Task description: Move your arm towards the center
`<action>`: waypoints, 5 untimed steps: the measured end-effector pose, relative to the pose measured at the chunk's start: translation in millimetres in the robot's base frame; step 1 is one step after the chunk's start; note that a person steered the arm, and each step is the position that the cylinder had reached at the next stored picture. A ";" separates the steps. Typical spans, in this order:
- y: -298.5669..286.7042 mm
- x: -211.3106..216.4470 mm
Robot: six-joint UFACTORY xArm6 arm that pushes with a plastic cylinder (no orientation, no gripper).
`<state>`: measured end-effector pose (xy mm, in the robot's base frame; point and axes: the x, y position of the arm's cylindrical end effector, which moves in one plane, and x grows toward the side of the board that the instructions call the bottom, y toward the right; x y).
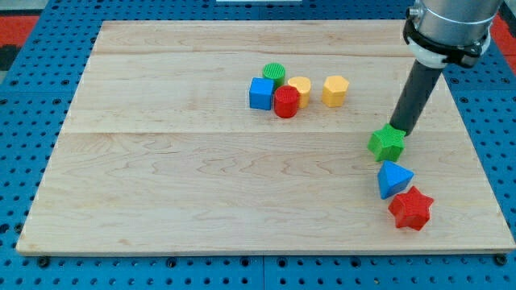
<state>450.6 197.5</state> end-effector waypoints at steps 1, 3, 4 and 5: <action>0.2 6.0; 5.3 -28.8; -41.0 -29.0; -112.6 -20.9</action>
<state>429.7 85.0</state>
